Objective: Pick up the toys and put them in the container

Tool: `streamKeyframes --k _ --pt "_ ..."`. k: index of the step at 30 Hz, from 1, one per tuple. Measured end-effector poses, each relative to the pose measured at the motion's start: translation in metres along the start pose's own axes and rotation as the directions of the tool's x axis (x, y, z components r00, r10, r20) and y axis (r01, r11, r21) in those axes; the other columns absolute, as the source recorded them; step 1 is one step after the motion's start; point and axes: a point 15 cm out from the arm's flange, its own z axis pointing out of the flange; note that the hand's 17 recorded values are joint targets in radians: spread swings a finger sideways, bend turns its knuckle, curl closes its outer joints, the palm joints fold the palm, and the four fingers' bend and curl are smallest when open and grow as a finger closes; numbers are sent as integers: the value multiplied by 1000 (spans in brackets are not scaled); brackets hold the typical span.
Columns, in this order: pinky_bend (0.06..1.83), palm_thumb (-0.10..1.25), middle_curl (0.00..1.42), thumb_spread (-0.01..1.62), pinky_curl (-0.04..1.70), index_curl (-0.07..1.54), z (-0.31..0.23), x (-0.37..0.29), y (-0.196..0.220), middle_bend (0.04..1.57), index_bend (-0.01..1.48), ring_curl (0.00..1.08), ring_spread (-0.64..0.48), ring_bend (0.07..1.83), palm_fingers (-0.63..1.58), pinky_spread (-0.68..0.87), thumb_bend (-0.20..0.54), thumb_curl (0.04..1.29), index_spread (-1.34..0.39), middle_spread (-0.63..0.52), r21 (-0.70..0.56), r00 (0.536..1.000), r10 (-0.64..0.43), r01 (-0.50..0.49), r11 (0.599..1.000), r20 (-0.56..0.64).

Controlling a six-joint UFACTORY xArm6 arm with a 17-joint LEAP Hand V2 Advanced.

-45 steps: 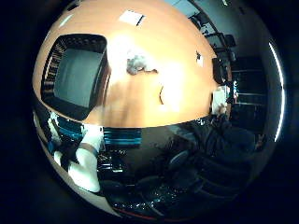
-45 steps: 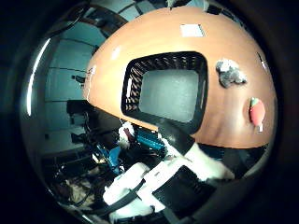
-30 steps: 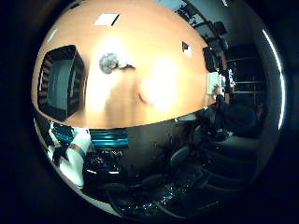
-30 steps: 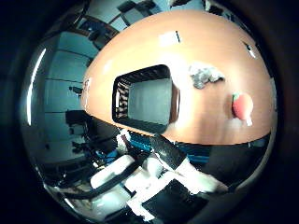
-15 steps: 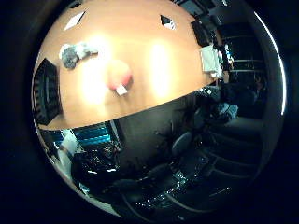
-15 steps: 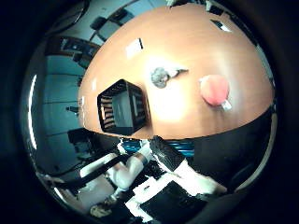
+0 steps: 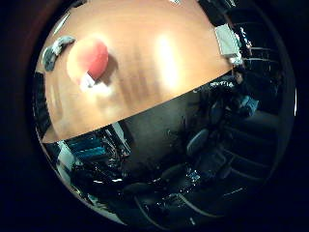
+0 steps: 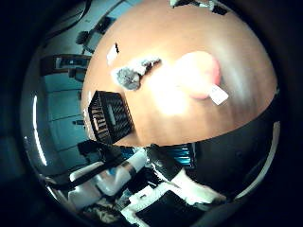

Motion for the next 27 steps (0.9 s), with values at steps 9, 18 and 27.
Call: streamKeyframes --k 9,18,27 --pt "395 462 316 1054 310 267 46 -2 -30 197 156 258 189 293 48 390 -24 269 -385 62 -35 999 1 1 999 43" --pt "381 467 324 1051 310 263 84 -16 -55 196 156 260 190 277 58 388 -24 272 -386 62 -67 998 -7 11 998 64" --pt "350 506 331 1045 305 264 119 -18 -73 206 159 263 192 280 100 393 -21 282 -373 53 -69 998 -15 19 997 61"
